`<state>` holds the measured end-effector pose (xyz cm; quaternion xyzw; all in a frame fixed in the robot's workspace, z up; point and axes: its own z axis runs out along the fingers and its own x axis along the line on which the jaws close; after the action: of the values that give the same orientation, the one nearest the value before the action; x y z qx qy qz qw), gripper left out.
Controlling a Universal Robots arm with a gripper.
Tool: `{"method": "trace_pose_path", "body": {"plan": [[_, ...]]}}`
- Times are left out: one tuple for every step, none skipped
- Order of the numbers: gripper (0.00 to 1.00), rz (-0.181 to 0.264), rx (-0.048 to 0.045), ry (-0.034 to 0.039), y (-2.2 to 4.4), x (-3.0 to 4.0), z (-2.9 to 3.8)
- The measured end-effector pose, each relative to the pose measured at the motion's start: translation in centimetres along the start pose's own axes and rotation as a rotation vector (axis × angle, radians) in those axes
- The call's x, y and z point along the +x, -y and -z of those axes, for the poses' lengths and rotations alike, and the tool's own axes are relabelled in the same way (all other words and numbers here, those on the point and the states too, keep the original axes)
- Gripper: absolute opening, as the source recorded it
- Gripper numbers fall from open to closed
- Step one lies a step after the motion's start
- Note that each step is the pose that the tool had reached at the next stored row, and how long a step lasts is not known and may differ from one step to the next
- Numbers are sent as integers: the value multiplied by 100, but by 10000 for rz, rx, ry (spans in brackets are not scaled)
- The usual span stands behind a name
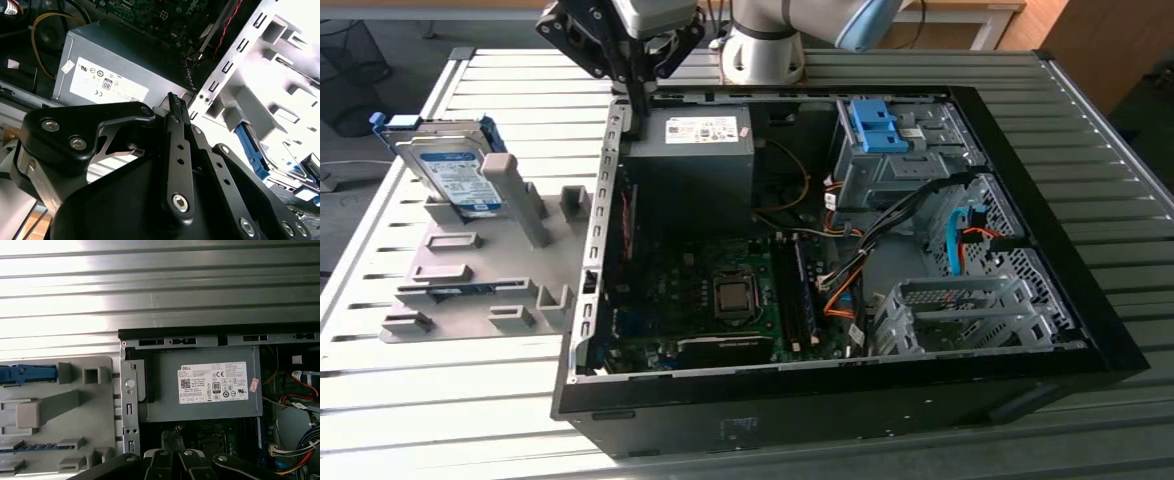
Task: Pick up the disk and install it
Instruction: 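Reach for the disk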
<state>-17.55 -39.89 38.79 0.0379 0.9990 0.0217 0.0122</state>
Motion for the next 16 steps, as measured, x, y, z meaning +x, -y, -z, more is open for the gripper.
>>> {"method": "trace_pose_path", "body": {"plan": [[11, 0, 0, 0, 0, 3, 0], [11, 0, 0, 0, 0, 6, -1], [11, 0, 0, -1, 1, 10, -1], [11, 0, 0, -1, 1, 13, -2], [11, 1, 0, -1, 1, 16, -2], [11, 0, 0, -1, 2, 19, -2], [11, 0, 0, -1, 2, 23, -3], [11, 0, 0, -1, 2, 27, -3], [11, 0, 0, -2, 2, 29, -4], [11, 1, 0, -3, 3, 32, -4], [11, 0, 0, -3, 3, 36, -5], [11, 0, 0, -3, 3, 39, -5], [11, 0, 0, -4, 4, 43, -6], [11, -1, 0, -4, 4, 49, -6], [11, 0, 0, -4, 4, 53, -7], [11, 0, 0, -4, 4, 56, -7]]}}
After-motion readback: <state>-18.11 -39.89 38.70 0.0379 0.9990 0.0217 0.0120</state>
